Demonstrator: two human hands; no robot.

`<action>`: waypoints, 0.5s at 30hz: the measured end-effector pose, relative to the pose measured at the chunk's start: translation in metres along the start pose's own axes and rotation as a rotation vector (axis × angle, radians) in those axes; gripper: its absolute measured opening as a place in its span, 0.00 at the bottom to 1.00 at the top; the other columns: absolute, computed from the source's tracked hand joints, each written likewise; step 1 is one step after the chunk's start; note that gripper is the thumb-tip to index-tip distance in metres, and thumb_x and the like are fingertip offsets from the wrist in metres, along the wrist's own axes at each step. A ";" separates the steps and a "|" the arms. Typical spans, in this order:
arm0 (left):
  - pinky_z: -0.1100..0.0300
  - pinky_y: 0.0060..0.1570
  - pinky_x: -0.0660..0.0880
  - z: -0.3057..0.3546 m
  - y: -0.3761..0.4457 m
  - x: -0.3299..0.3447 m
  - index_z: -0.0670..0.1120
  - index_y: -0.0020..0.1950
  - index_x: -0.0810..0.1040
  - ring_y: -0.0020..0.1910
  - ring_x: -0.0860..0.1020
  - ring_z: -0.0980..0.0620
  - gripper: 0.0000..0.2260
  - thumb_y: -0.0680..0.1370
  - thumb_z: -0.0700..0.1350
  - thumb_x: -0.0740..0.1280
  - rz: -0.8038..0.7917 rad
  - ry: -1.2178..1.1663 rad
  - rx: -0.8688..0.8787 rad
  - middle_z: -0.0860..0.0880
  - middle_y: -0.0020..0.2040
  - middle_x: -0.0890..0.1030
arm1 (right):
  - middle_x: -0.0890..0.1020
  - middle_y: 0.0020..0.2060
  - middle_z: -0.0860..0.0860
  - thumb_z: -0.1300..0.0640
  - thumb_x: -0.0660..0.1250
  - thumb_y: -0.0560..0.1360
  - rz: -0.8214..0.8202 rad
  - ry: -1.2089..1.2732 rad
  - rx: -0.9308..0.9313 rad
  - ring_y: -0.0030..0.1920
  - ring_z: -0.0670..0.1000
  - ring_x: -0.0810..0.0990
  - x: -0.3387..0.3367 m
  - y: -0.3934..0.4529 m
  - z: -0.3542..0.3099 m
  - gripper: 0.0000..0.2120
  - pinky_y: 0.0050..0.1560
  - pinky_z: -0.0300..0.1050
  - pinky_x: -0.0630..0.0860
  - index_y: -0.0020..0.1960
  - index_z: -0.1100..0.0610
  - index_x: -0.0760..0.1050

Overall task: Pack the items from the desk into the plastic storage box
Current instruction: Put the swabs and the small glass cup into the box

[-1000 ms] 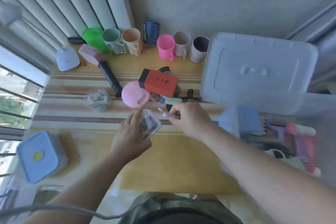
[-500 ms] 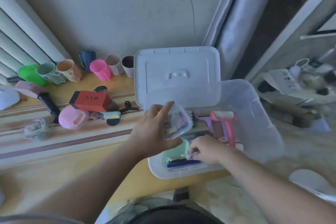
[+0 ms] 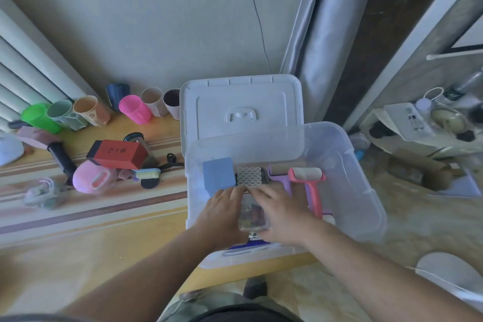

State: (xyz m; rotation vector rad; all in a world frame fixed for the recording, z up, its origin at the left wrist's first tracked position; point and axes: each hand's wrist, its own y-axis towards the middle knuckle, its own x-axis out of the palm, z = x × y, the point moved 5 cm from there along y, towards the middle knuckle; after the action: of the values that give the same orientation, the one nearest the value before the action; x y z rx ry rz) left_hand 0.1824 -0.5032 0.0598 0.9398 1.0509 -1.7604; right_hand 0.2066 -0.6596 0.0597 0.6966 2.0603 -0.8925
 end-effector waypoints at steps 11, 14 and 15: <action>0.47 0.67 0.74 -0.021 -0.018 -0.003 0.58 0.77 0.62 0.72 0.65 0.45 0.29 0.77 0.56 0.68 0.051 0.042 -0.002 0.51 0.75 0.63 | 0.69 0.68 0.47 0.62 0.76 0.65 0.151 -0.068 0.196 0.65 0.56 0.74 -0.020 0.049 0.086 0.39 0.60 0.51 0.77 0.73 0.50 0.67; 0.46 0.66 0.74 -0.023 -0.025 -0.001 0.57 0.70 0.73 0.71 0.69 0.43 0.24 0.75 0.52 0.71 0.094 0.141 0.042 0.48 0.73 0.69 | 0.69 0.68 0.48 0.66 0.75 0.66 0.159 -0.057 0.167 0.63 0.57 0.75 -0.009 0.081 0.083 0.37 0.58 0.53 0.78 0.72 0.51 0.67; 0.45 0.66 0.74 -0.024 -0.025 0.000 0.57 0.68 0.75 0.70 0.70 0.42 0.24 0.73 0.52 0.72 0.103 0.163 0.048 0.47 0.72 0.71 | 0.69 0.67 0.48 0.66 0.75 0.66 0.175 -0.063 0.146 0.61 0.57 0.76 -0.004 0.091 0.081 0.36 0.55 0.53 0.78 0.71 0.52 0.68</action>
State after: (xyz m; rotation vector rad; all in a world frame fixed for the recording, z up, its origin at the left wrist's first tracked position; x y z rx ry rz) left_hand 0.1629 -0.4745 0.0576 1.1631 1.0466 -1.6527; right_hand 0.3082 -0.6685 -0.0063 0.9008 1.8598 -0.9580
